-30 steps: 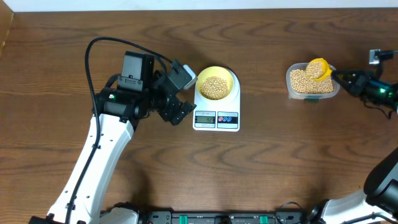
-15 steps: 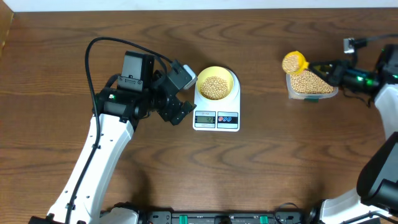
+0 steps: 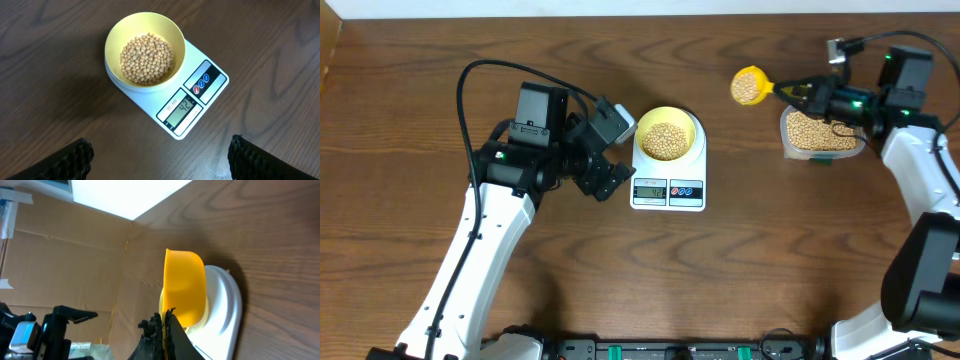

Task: Scoop item into bowl and weigh 50g on scale
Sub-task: 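Lift the filled scoop and carry it left toward the bowl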

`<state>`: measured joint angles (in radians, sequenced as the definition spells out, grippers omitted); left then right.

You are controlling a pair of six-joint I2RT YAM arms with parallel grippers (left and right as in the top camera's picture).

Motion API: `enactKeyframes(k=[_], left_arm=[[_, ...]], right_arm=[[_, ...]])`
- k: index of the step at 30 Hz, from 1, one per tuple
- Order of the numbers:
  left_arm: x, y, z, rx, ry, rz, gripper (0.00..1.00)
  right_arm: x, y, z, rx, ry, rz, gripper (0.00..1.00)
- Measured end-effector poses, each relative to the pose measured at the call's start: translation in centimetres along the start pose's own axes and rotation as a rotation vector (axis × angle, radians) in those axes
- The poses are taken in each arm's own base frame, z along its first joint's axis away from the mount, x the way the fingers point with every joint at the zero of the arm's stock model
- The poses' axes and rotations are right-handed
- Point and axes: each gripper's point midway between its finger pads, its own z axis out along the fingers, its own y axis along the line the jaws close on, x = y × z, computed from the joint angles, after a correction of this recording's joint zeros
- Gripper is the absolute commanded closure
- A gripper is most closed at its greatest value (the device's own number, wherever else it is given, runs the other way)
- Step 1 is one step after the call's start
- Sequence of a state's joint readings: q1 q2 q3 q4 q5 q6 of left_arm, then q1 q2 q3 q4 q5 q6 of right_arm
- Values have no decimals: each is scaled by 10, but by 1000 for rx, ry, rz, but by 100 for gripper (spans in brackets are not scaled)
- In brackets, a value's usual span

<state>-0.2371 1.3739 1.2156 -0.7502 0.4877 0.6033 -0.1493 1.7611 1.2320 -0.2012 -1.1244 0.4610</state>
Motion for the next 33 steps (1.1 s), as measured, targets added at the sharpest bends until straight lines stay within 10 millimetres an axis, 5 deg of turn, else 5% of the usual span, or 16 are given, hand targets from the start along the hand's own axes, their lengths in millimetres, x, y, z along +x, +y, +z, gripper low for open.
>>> enactKeyframes(k=[17, 33], left_arm=[[0, 0, 0, 0, 0, 0, 12], [0, 0, 0, 0, 0, 0, 12]], right_arm=[[27, 36, 60, -23, 80, -46, 99], [39, 49, 81, -28, 101, -175, 99]])
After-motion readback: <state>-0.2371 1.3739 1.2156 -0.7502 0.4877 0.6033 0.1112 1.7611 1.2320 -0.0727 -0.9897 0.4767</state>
